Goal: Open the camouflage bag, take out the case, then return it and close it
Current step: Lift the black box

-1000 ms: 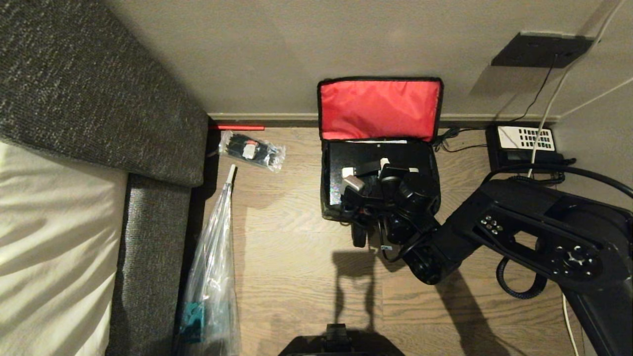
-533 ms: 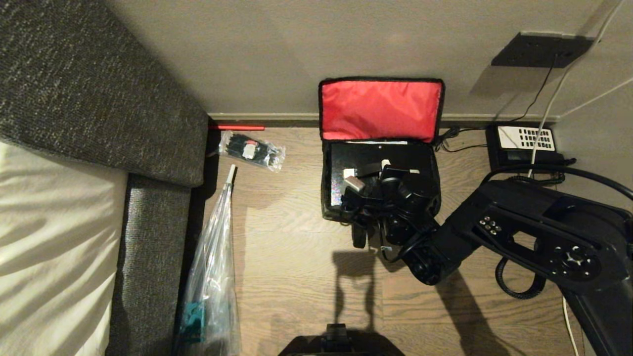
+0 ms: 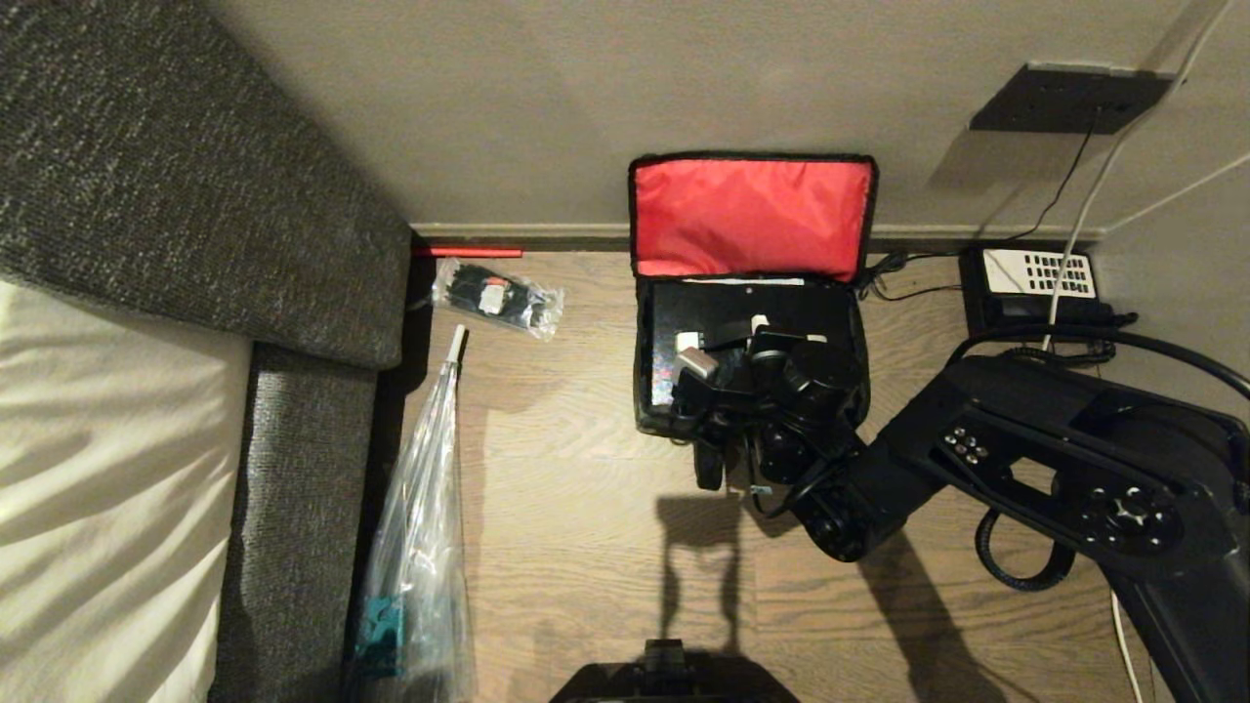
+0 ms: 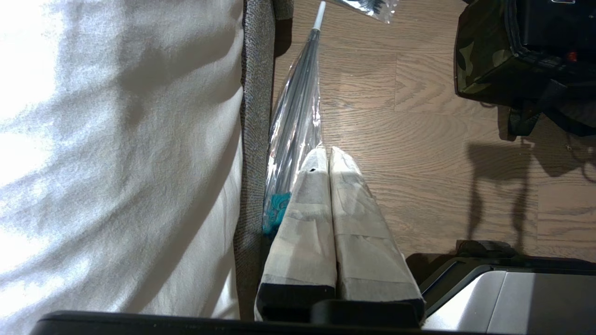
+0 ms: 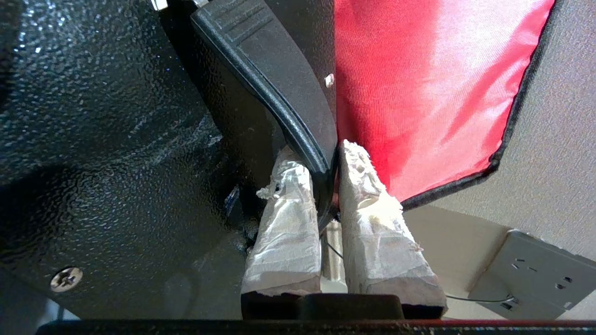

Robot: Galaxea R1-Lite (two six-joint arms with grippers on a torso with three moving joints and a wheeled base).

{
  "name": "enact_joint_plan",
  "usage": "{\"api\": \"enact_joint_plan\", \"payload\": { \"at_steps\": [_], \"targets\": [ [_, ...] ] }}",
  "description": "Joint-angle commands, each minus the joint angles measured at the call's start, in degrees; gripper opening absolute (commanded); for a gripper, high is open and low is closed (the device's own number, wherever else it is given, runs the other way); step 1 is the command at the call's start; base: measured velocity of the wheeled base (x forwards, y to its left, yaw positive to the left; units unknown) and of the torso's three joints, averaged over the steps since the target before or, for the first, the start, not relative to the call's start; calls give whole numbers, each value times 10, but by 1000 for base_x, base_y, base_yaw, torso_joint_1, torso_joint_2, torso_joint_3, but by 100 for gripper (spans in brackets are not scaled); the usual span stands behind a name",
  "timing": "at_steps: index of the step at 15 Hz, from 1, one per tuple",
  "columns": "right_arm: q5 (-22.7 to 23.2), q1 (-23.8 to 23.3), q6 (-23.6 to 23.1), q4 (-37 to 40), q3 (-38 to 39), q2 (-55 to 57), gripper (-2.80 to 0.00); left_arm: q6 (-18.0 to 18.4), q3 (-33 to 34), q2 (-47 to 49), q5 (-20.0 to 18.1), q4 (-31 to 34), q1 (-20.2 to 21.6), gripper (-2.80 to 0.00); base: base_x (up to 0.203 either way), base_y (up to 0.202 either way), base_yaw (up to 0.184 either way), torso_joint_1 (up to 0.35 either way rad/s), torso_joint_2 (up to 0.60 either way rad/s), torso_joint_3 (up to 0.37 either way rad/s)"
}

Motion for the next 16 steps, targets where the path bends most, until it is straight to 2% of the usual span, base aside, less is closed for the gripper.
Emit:
{"api": "enact_joint_plan", "payload": {
  "at_steps": [1, 16],
  "targets": [
    [-2, 2, -5, -4, 4, -5, -280, 0, 0, 0, 0, 0, 0, -280, 0, 0, 0, 0, 0, 0],
    [-2, 16, -34, 29, 14, -46, -280, 0, 0, -1, 0, 0, 0, -280, 0, 0, 0, 0, -2, 1]
  ]
}}
